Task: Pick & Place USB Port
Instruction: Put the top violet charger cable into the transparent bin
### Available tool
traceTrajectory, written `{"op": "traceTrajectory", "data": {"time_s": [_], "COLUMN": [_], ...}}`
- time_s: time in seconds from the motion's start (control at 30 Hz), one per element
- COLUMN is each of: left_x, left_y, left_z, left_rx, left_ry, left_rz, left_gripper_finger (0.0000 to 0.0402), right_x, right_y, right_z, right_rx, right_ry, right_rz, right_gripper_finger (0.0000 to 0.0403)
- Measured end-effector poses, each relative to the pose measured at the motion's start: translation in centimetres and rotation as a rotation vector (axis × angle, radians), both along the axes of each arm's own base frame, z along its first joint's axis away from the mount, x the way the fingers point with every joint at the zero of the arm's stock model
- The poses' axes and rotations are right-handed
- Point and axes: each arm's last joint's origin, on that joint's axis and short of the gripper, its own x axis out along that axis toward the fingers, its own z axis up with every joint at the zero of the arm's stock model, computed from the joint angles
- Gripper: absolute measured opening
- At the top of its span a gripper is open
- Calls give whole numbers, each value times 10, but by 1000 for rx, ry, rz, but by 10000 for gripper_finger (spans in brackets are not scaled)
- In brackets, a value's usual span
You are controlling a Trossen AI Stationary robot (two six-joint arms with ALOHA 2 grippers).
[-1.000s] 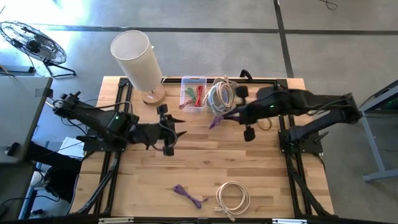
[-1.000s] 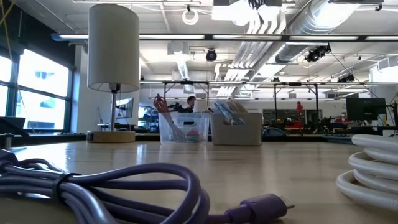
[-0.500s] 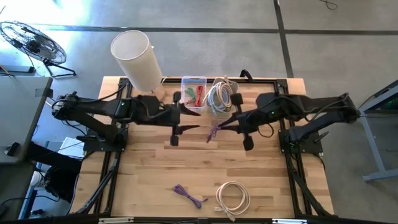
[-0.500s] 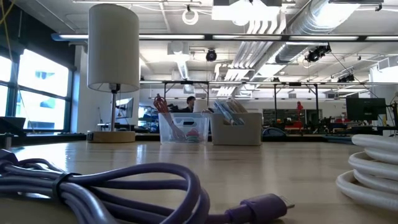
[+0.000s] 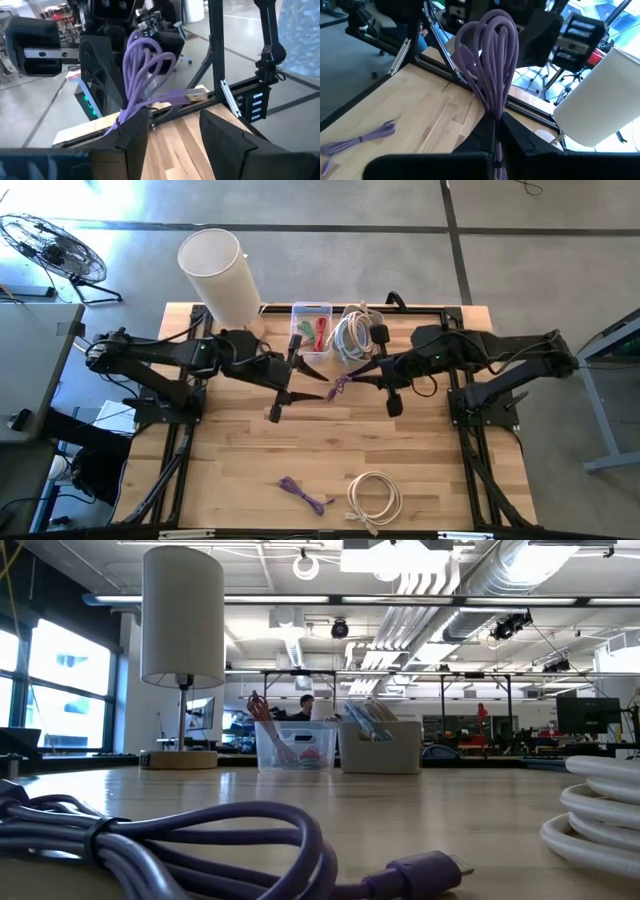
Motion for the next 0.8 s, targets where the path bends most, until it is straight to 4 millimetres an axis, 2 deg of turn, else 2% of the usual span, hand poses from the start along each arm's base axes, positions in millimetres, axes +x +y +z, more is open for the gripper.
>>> {"op": "traceTrajectory", "data": {"time_s": [0.23,0.43,0.8], "left_x": [15,22,26], "left_y": [-1,6,10], "left_z": [-8,-14,-13], "left_rx": [16,15,43], "left_ry": [-1,18,-23], "left_rz": [11,30,-15], "left_gripper_finger": [173,173,172], "right_x": [9,19,19], "right_y": [1,3,3], "right_z": [-7,-16,-16], "right_rx": [-9,-23,-21], "right_ry": [25,56,54], "right_rz": [9,22,27], "right_gripper_finger": [2,2,2]}}
